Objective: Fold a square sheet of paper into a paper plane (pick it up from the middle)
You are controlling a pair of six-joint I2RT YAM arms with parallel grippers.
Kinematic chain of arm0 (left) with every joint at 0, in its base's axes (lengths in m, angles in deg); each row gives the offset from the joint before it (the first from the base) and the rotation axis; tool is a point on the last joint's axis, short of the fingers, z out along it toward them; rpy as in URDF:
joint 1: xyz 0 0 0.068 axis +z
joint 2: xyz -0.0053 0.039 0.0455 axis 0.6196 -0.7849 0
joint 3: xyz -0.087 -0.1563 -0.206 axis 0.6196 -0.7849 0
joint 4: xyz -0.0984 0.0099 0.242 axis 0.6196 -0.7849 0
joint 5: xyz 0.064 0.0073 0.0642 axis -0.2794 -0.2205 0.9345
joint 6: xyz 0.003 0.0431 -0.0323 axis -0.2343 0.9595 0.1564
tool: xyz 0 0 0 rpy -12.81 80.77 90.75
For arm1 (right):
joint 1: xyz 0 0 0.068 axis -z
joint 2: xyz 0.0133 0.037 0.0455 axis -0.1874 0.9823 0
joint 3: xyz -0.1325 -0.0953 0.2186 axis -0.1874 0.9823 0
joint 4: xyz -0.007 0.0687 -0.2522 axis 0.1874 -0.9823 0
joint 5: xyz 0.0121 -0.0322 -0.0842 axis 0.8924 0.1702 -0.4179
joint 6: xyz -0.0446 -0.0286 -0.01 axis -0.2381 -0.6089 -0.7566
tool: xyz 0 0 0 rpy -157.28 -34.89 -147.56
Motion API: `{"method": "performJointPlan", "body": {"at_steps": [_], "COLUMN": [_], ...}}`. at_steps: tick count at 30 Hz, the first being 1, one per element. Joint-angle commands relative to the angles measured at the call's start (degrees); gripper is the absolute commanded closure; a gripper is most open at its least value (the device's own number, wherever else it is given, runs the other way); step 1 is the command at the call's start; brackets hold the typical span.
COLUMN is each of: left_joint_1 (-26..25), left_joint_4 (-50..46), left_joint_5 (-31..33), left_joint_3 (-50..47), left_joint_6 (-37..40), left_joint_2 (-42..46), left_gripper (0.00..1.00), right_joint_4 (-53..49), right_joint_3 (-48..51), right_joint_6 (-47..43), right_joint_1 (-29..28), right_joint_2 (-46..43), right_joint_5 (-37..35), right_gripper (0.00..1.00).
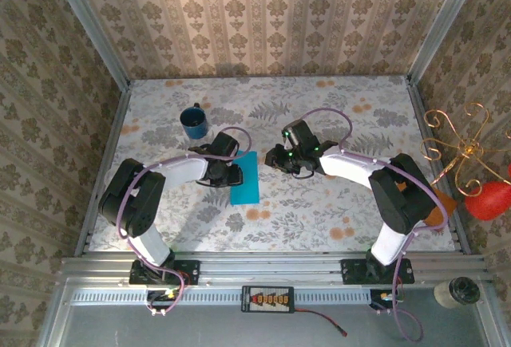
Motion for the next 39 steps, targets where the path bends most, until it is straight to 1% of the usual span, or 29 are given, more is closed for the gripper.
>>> {"method": "performJointPlan", "body": {"at_steps": [1, 17, 39], "left_joint_1": [0.0, 0.0, 0.0], "left_joint_4": [1.0, 0.5, 0.0], "left_joint_5": [-1.2, -2.2, -2.0], "left_joint_3": [-1.3, -1.1, -0.3], "left_joint_6": [1.9, 5.1, 5.1], "left_joint_2": [-3.7, -7.3, -8.7], "left_gripper": [0.68, 0.65, 0.64], "right_joint_4": [0.1, 2.1, 2.8], "right_joint_3": [-0.1, 1.6, 1.3], "right_joint_6": [0.0, 1.0, 1.4], "right_joint_1": [0.2, 0.0, -0.7], "right_joint_2": [1.5, 2.4, 4.2], "right_joint_5": [1.5, 3.0, 3.3], "right_gripper": [0.74, 0.74, 0.75]}}
